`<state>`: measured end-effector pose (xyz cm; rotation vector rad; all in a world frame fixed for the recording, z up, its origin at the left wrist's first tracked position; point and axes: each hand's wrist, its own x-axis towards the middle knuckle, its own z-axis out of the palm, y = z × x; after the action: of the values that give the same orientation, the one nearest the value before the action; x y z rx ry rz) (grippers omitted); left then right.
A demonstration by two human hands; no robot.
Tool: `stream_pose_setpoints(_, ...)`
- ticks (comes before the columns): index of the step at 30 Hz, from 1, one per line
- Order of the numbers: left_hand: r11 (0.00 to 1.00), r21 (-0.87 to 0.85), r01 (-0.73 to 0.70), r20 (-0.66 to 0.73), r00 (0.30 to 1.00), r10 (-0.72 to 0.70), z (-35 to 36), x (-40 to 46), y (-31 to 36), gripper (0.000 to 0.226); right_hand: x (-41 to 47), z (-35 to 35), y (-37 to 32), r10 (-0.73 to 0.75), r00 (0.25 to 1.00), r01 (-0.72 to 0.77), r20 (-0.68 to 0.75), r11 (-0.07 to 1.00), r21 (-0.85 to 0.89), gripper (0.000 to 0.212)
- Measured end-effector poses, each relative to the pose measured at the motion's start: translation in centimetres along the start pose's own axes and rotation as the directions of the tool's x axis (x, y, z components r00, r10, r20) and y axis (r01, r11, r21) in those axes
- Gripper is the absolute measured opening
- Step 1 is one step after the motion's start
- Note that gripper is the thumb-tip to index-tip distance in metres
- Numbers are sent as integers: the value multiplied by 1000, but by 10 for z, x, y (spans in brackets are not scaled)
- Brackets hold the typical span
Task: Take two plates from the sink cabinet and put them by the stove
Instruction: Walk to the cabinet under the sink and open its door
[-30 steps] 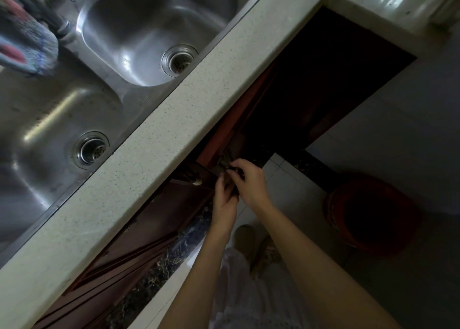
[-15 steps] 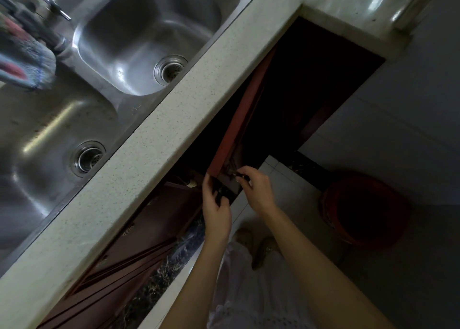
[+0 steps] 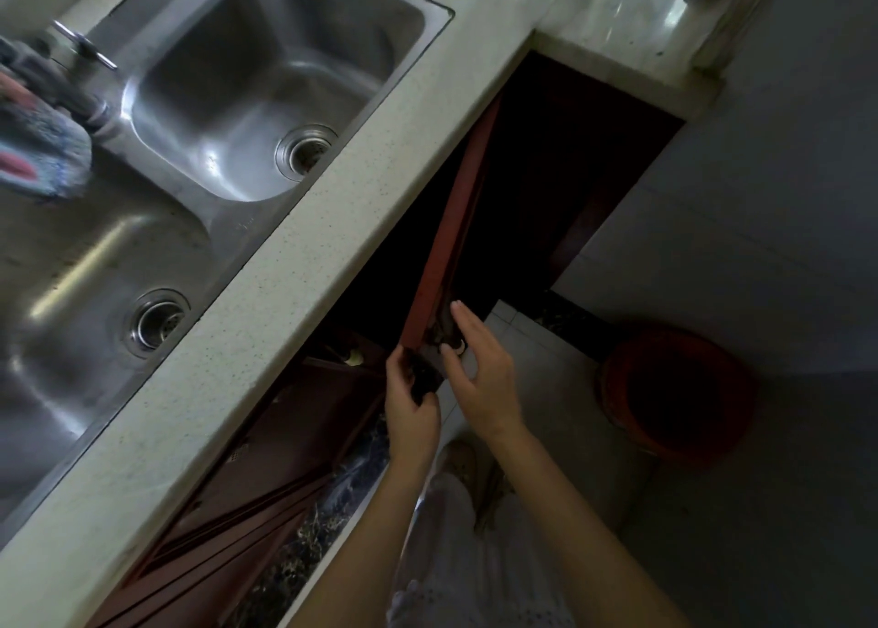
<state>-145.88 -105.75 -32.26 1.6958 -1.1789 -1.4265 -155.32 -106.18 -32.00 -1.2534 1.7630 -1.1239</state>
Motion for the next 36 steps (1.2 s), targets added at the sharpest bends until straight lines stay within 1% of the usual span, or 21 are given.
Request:
stream_pose_setpoints(2,997,70,10,11,1000,-11,-1,-1,-2,57,-2,3,-18,-75,997,75,-29,997,2,50)
stream_pose_setpoints(4,993,114,28,30,999,-31,-3,-2,-3,53,-1,6,-29,-118,993,117,-18,992,-35,53)
stream_pose_setpoints(7,989,135,61,54,996,-69,-2,-7,-2,51,-1,8,-33,-108,994,108,9,985,-131,58)
stream_pose_setpoints(8,991,112,68,69,995,-76,-1,-10,2,51,-2,8,-32,-104,994,105,17,981,-162,58)
stream_pose_setpoints(9,995,54,82,83,993,-87,1,-14,7,59,-3,7,-30,-104,994,106,18,976,-190,58)
stream_pose_setpoints(10,995,1,102,94,990,-102,3,-17,9,79,-5,5,-28,-106,994,106,11,972,-211,58)
stream_pose_setpoints(11,993,-33,118,109,988,-113,6,-19,7,93,-6,3,-26,-109,994,106,-1,968,-228,57)
stream_pose_setpoints(12,995,-20,100,121,988,-97,9,-22,8,94,-7,0,-24,-115,993,107,-18,963,-249,55)
stream_pose_setpoints(14,998,-6,61,151,987,-59,15,-26,5,83,-9,-8,-19,-142,989,120,-50,945,-304,52)
stream_pose_setpoints(17,997,12,72,187,980,-73,24,-29,-3,79,-13,-20,-14,-148,986,112,-76,930,-349,51)
stream_pose_setpoints(19,997,74,18,211,977,-33,29,-32,-4,71,-17,-26,-11,-148,984,101,-102,925,-366,51)
stream_pose_setpoints(21,996,91,-21,235,972,-1,34,-35,-5,70,-21,-30,-9,-145,981,85,-132,922,-378,48)
stream_pose_setpoints(23,998,62,18,270,962,-34,38,-36,-8,75,-25,-35,-8,-135,976,63,-171,927,-370,45)
stream_pose_setpoints(24,996,89,15,284,958,-40,41,-37,-6,71,-28,-38,-7,-132,973,54,-190,929,-367,44)
stream_pose_setpoints(26,991,127,-35,326,946,-8,50,-38,-8,55,-32,-45,-5,-116,967,26,-229,932,-363,41)
stream_pose_setpoints(28,993,92,-71,349,937,35,59,-38,-9,41,-35,-50,-5,-77,958,-25,-277,939,-344,37)
stream_pose_setpoints(30,997,62,-53,382,924,26,67,-38,-8,40,-37,-55,-5,-44,944,-68,-326,944,-323,34)
stream_pose_setpoints(31,995,82,-58,401,916,21,69,-39,-5,46,-38,-58,-4,-31,939,-83,-342,946,-315,33)
stream_pose_setpoints(33,972,162,-171,418,904,90,73,-41,-4,55,-39,-66,-3,-11,932,-105,-361,948,-300,33)
stream_pose_setpoints(34,969,146,-201,429,895,121,80,-39,-7,54,-39,-70,-2,-7,928,-111,-372,949,-295,32)
stream_pose_setpoints(36,970,147,-192,473,875,102,94,-42,-1,44,-39,-76,0,1,917,-127,-399,949,-290,31)
